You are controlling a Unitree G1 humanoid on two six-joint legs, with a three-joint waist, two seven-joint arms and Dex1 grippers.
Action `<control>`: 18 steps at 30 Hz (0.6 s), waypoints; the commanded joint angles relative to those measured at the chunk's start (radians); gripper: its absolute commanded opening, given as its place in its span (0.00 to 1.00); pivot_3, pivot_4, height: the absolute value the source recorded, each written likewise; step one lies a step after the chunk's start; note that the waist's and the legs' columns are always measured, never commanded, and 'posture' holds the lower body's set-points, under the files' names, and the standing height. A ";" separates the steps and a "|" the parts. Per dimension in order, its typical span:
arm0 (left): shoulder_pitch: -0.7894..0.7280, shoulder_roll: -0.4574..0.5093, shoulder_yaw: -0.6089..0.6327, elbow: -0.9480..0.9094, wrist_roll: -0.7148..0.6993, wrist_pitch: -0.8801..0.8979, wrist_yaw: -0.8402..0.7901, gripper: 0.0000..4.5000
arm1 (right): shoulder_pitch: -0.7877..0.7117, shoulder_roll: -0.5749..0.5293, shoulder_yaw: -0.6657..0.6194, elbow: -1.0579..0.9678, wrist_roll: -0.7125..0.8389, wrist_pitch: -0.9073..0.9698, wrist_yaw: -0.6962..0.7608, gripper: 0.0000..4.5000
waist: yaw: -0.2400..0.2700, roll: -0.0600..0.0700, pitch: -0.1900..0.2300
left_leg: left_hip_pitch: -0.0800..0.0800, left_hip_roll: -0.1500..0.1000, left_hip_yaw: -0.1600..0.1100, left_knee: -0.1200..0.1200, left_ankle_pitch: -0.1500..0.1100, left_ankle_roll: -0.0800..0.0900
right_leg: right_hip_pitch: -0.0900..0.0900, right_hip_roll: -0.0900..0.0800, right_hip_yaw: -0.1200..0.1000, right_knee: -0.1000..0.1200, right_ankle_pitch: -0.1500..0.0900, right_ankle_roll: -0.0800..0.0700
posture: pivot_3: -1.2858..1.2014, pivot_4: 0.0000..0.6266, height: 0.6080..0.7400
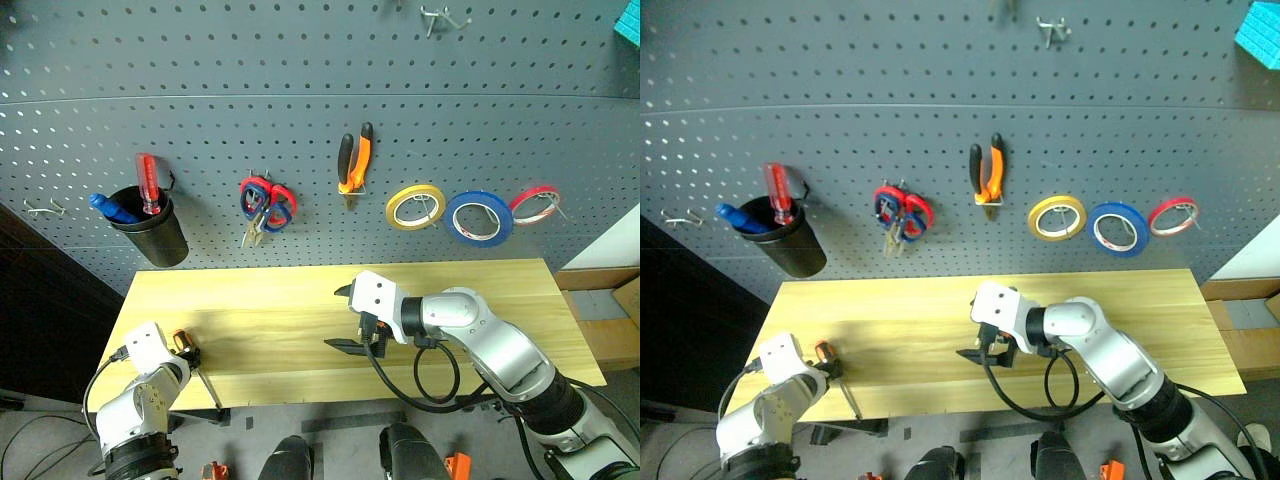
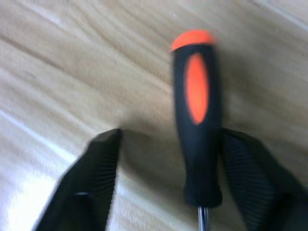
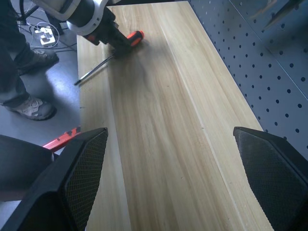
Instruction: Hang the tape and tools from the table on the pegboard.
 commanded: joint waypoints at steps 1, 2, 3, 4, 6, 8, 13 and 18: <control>-0.017 0.041 -0.006 0.055 0.012 -0.030 -0.025 0.37 | -0.004 -0.009 -0.014 -0.042 -0.003 -0.007 0.001 1.00 | -0.001 0.000 0.000 | 0.000 0.000 0.000 0.000 0.000 0.000 | 0.000 0.000 0.000 0.000 0.000 0.000 | 0.50 0.33 1.00; -0.021 0.047 -0.007 0.067 0.012 -0.034 -0.030 0.30 | -0.002 -0.010 -0.013 -0.043 -0.003 -0.007 0.000 1.00 | -0.002 0.000 0.000 | 0.000 0.000 0.000 0.000 0.000 0.000 | 0.000 0.000 0.000 0.000 0.000 0.000 | 0.50 0.33 1.00; -0.022 0.051 -0.010 0.073 0.012 -0.036 -0.036 0.24 | -0.001 -0.012 -0.013 -0.045 -0.003 -0.006 0.000 1.00 | -0.002 0.000 0.000 | 0.000 0.000 0.000 0.000 0.000 0.000 | 0.000 0.000 0.000 -0.001 0.000 0.000 | 0.50 0.33 1.00; -0.020 0.052 -0.013 0.073 0.010 -0.036 -0.042 0.22 | 0.000 -0.013 -0.012 -0.046 -0.002 -0.006 -0.001 1.00 | -0.002 0.000 0.000 | 0.000 0.000 0.000 0.000 0.000 0.000 | 0.000 0.000 0.000 -0.001 0.000 0.000 | 0.50 0.33 1.00; -0.007 0.047 -0.019 0.044 0.006 -0.041 -0.053 0.22 | 0.001 -0.014 -0.014 -0.047 -0.002 -0.005 -0.001 1.00 | -0.002 0.000 0.000 | 0.000 0.000 0.000 0.000 0.000 0.000 | 0.000 0.000 0.000 -0.001 0.000 0.000 | 0.50 0.33 1.00; 0.034 0.049 -0.060 -0.030 0.037 -0.142 -0.088 0.22 | 0.005 -0.014 -0.018 -0.050 0.002 -0.008 0.000 1.00 | -0.002 0.000 0.000 | 0.000 0.000 0.000 0.000 0.000 0.000 | 0.000 0.000 0.000 -0.001 0.000 0.000 | 0.49 0.32 1.00; 0.220 0.050 -0.229 -0.392 0.138 -0.413 -0.193 0.22 | 0.031 0.003 -0.069 -0.064 0.031 -0.062 -0.010 1.00 | -0.001 0.000 0.000 | -0.002 0.001 -0.001 -0.001 0.000 0.000 | -0.001 -0.005 0.000 -0.003 0.000 0.000 | 0.50 0.32 1.00; 0.345 0.050 -0.314 -0.624 0.231 -0.553 -0.199 0.22 | 0.037 0.041 -0.129 -0.052 0.052 -0.179 -0.014 1.00 | 0.001 0.000 0.000 | -0.004 -0.001 0.001 -0.001 0.000 0.001 | -0.001 -0.008 0.000 -0.004 0.000 0.000 | 0.51 0.32 1.00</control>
